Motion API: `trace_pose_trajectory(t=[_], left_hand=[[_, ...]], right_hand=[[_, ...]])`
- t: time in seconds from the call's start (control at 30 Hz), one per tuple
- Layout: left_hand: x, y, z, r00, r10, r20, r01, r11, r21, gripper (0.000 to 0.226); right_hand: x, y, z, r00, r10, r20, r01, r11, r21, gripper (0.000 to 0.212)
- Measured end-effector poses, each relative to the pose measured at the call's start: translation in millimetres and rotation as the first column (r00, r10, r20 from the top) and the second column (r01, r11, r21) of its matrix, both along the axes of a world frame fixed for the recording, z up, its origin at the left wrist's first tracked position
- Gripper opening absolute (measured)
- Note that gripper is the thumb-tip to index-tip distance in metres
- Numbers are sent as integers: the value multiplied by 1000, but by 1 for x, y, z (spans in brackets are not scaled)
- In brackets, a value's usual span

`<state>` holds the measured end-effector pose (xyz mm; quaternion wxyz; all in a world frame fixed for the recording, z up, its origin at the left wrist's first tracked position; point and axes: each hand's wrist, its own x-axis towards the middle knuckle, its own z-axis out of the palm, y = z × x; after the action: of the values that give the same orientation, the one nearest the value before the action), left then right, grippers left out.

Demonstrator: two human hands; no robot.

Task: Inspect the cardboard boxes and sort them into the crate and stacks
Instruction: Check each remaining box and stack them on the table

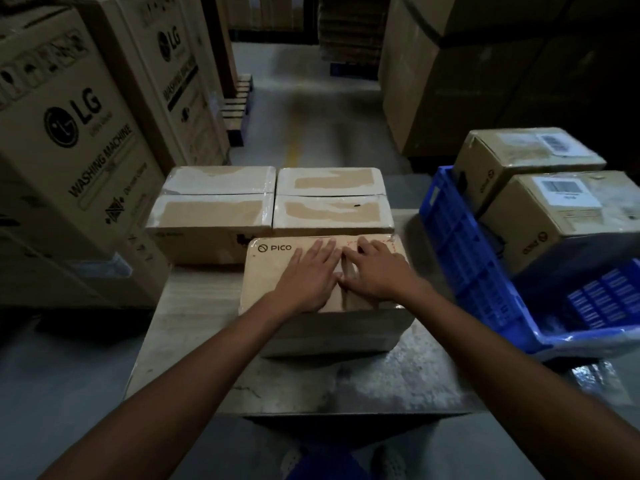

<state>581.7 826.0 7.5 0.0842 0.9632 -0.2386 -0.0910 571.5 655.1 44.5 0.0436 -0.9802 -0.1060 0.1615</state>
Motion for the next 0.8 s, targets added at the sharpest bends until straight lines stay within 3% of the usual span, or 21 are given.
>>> trace_pose_trajectory(t=[0.1, 0.23, 0.37, 0.5, 0.7, 0.8], left_hand=[[-15, -9, 7, 999, 25, 24, -23, 998, -61, 56], [-41, -25, -6, 992, 97, 76, -91, 993, -74, 53], [-42, -32, -6, 986, 148, 79, -140, 985, -103, 52], [-61, -36, -4, 970, 196, 146, -150, 950, -274, 45], [-65, -41, -7, 976, 188, 111, -174, 976, -129, 44], [-54, -47, -3, 979, 184, 89, -175, 980, -96, 51]], right_hand=[[-6, -12, 2, 994, -31, 107, 24, 997, 68, 52], [-27, -20, -14, 974, -4, 226, 5, 1000, -4, 39], [-31, -31, -17, 975, 57, 216, -65, 997, 28, 44], [-52, -37, -9, 968, -13, 249, -13, 995, 102, 28], [-60, -39, -11, 957, 4, 291, -31, 996, 89, 33], [-41, -41, -10, 962, -20, 272, -26, 986, 165, 44]])
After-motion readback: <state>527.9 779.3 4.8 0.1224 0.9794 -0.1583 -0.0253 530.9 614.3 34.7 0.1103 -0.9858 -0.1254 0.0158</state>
